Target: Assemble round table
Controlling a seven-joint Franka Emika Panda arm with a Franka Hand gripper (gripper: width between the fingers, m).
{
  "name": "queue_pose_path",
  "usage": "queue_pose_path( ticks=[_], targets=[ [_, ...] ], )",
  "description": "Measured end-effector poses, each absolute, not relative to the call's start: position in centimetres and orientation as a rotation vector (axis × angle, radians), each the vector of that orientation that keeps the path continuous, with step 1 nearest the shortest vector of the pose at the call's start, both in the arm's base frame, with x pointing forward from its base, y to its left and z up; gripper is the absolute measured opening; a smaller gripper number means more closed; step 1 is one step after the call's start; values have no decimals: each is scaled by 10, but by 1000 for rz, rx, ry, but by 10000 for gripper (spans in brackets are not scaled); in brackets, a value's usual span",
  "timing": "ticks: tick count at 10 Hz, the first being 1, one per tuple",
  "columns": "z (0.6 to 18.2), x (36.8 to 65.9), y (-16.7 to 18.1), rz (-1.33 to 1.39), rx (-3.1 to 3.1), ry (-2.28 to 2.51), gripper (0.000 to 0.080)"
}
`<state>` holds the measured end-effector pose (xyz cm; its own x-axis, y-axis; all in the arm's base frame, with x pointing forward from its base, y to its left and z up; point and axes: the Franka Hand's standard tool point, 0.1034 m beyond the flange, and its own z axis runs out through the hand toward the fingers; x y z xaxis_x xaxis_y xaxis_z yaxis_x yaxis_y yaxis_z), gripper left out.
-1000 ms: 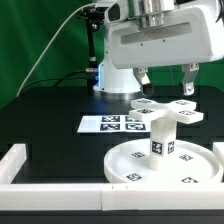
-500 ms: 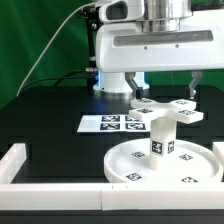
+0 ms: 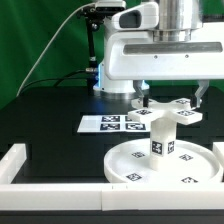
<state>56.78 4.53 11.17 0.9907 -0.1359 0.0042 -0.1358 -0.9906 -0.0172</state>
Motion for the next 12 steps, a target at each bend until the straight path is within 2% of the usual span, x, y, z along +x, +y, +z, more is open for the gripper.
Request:
queue_pose_path(
  ticks=[7,12],
  targets=[
    [111,568,42,-31,-3103,339,649],
    [102,565,39,-21,-3105,393,649]
  ],
)
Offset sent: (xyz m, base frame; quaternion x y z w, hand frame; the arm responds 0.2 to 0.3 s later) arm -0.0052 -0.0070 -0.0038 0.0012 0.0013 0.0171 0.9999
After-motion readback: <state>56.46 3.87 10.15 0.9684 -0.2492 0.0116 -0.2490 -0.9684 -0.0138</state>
